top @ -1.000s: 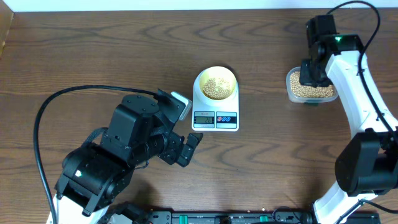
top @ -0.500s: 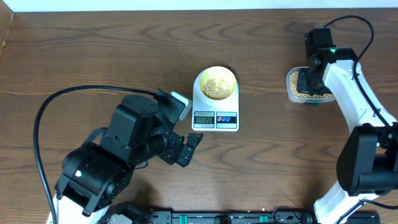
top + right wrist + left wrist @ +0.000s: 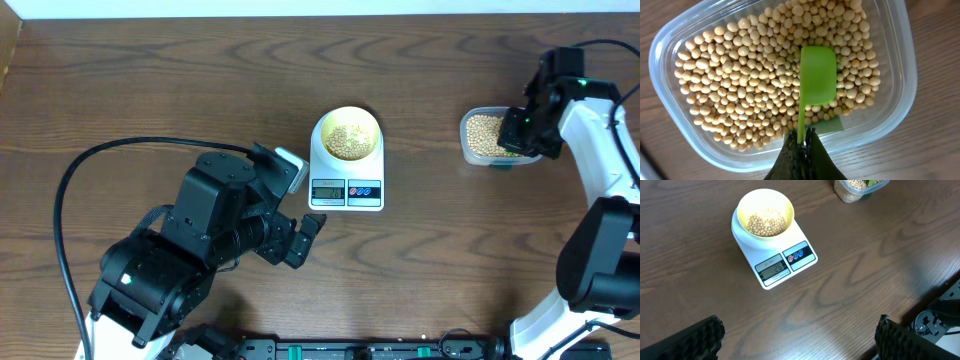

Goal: Scoop item into bowl and weigh 50g on scale
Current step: 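Move the empty scoop back to the soybean tub with the right gripper, then dip the green scoop into the soybeans and lift it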

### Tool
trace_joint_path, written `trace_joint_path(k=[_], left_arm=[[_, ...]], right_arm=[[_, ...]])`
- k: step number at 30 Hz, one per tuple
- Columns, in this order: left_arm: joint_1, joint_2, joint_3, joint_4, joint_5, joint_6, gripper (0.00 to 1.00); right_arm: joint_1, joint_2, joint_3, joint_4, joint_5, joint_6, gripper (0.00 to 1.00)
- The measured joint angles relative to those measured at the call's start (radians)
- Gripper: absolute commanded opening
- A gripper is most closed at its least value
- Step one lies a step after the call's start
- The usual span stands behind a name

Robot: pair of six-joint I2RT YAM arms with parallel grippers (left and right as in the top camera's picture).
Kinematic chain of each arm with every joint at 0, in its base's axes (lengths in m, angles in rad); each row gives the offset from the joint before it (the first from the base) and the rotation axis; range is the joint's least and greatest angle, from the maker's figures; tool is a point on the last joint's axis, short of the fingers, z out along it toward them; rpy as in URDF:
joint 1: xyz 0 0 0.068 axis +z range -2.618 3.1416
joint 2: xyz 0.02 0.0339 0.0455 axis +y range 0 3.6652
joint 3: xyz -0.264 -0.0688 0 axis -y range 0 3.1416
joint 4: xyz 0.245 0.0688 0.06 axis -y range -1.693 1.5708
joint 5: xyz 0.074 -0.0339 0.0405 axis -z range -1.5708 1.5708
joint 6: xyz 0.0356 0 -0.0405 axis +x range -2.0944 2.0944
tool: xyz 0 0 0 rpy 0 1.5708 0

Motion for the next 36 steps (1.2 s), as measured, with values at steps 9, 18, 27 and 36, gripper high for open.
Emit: trace_joint_path(k=[9,18,27,36], left_arm=[[0.0,0.0,0.0,0.0,0.0,0.0,0.99],[0.0,0.0,0.0,0.0,0.0,0.0,0.99],[0.0,0.0,0.0,0.0,0.0,0.0,0.99],[0.0,0.0,0.0,0.0,0.0,0.0,0.99]], right_arm=[[-0.043,0.0,0.0,-0.027,-0.182,-0.039,0.01],[-0.063,0.005,-0.002,-0.022,-0.287,-0.092,0.01],[-0.18,0.064,-0.003,0.011,-0.465,-0.143,0.01],[-0.257,0.08,-0.003,0.016,-0.589,-0.201,0.01]])
